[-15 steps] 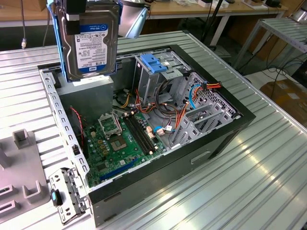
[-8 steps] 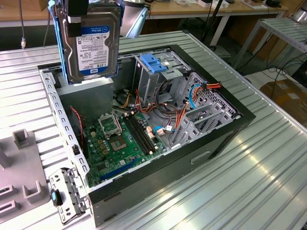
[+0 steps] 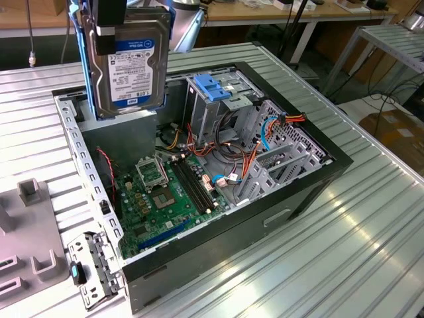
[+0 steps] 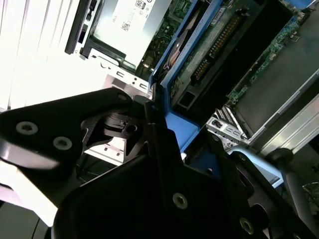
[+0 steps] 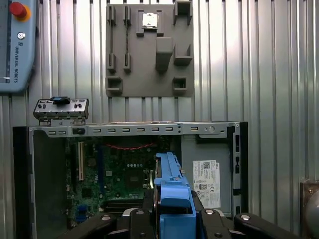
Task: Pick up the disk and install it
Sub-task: 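Insert the disk into the insertion slot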
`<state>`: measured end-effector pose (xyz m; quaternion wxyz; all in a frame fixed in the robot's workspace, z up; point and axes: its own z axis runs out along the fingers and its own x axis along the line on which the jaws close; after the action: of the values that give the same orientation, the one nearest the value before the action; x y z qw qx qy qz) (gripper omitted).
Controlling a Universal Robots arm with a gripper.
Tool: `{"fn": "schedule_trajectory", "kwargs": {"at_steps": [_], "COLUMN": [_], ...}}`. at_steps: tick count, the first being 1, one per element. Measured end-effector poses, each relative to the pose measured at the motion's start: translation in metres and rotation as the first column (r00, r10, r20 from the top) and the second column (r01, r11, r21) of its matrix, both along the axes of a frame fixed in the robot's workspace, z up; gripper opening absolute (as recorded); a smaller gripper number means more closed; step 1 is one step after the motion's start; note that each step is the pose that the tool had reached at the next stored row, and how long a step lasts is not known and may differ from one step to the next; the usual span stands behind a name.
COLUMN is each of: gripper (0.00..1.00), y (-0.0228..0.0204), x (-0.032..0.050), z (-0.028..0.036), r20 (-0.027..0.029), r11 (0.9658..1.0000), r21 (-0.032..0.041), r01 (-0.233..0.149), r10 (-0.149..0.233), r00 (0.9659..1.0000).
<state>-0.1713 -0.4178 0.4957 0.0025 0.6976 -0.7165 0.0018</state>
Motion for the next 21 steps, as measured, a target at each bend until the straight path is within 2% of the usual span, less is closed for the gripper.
{"fn": "schedule_trajectory", "kwargs": {"at_steps": [7,10,14,17,21], "gripper": [0.37,0.37,0.37,0.37,0.37], "y": [-0.0088,-0.0174,-0.0230,-0.0288,-0.0329], "x": [0.0001,0.0001,0.0002,0.0002,0.0002], "z": [0.0000,-0.0001,-0.0001,0.0000,0.0000], "r20": [0.0000,0.0001,0.0001,0.0000,0.0001], "r11": [1.0000,1.0000,1.0000,1.0000,1.0000], "r21": [0.0000,0.0001,0.0001,0.0000,0.0001], "r01": [0.000,0.000,0.000,0.000,0.000], "r10": [0.000,0.000,0.000,0.000,0.000], "r00": [1.0000,1.0000,1.0000,1.0000,1.0000]}}
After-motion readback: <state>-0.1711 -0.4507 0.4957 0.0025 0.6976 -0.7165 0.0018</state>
